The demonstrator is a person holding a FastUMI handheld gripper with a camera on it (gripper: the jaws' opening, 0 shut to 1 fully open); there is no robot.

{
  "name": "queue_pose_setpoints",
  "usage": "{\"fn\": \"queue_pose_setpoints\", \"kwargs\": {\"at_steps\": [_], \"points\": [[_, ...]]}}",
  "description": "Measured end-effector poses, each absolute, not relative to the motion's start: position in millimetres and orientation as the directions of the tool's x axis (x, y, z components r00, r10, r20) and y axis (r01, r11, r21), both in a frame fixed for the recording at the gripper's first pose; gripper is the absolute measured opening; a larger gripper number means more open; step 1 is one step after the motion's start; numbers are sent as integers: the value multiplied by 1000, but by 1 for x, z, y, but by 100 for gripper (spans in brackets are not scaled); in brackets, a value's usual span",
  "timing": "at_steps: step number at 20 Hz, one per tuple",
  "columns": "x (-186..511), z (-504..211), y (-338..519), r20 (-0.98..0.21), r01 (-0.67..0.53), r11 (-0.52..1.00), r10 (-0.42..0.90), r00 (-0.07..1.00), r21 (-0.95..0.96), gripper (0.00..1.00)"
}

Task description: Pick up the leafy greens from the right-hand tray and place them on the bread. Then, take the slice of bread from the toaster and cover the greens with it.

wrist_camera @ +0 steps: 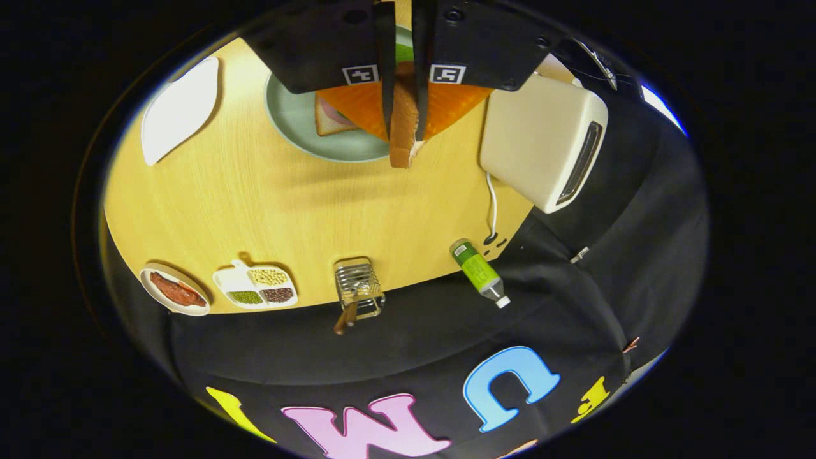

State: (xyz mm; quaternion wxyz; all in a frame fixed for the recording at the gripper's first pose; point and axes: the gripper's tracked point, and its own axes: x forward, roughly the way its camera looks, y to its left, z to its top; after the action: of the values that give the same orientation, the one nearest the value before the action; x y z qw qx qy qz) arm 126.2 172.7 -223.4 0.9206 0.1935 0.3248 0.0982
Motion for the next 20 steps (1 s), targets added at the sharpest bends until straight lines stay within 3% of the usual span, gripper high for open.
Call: {"fn": "queue_pose_setpoints", "kwargs": {"at_steps": [3,5,10,12,20], "points": [[123,-235,156,-578,-21,927,252,777,376,19],[117,-243,143,-596,-10,945,214,774,326,34],[108,-238,115,-593,-2,980,123,795,201,94],[106,-222,106,-565,-7,989,91,820,149,99],[92,-104,76,-334,30,999,-22,942,19,99]]}}
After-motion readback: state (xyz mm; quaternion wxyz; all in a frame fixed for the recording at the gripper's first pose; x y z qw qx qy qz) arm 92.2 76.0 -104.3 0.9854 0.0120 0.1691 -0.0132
